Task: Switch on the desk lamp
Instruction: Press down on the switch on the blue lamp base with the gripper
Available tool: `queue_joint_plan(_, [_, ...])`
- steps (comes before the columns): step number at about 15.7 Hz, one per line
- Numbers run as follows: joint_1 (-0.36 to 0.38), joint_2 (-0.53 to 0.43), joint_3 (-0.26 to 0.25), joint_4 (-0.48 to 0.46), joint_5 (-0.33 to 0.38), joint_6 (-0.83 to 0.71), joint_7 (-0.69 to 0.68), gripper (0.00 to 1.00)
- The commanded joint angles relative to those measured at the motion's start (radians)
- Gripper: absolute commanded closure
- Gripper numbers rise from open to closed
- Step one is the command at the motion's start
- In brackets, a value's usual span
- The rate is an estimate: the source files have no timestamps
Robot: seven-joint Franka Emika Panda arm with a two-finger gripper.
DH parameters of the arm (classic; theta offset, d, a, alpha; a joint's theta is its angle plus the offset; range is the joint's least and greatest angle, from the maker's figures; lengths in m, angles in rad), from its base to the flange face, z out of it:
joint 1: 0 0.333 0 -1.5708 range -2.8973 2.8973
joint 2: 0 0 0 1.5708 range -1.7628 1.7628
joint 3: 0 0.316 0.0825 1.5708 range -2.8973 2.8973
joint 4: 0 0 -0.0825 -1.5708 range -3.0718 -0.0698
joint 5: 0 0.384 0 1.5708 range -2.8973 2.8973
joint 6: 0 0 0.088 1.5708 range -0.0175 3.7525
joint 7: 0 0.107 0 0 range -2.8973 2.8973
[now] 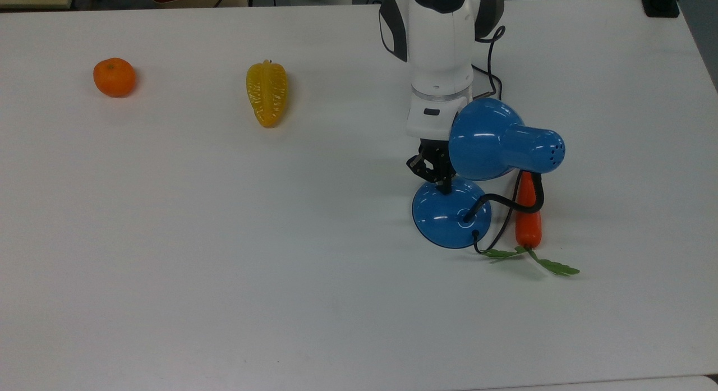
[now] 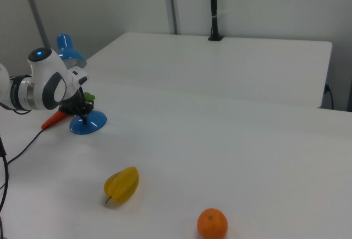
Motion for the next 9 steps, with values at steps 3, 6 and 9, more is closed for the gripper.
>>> queue_joint_plan(3, [0.007, 0.023, 0.0, -0.014, -0.012, 0.044, -0.012, 1.0])
queue_joint_plan(6, [0.007, 0.024, 0.0, -0.015, -0.012, 0.042, -0.012, 1.0])
queue_joint_plan(9, [0.007, 0.032, 0.0, -0.015, -0.013, 0.044, -0.012, 1.0])
